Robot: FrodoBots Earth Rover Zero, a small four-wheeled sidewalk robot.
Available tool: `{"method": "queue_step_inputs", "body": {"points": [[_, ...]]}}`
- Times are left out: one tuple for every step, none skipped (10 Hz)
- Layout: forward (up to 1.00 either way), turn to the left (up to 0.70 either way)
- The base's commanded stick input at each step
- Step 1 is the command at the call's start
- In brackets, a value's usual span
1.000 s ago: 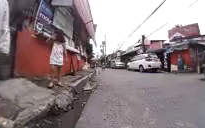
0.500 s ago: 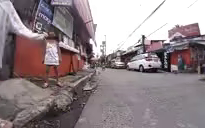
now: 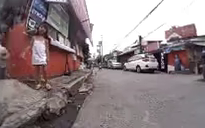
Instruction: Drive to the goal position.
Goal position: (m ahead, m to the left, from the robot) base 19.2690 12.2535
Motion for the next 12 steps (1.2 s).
{"method": "queue_step_inputs", "body": {"points": [[1.0,-0.27],[0.0,0.0],[0.0,0.0],[0.0,0.0],[0.0,0.0],[0.0,0.0],[0.53,0.14],[1.0,0.27],[1.0,0.27],[1.0,0.27],[1.0,0.27],[1.0,0.27]]}}
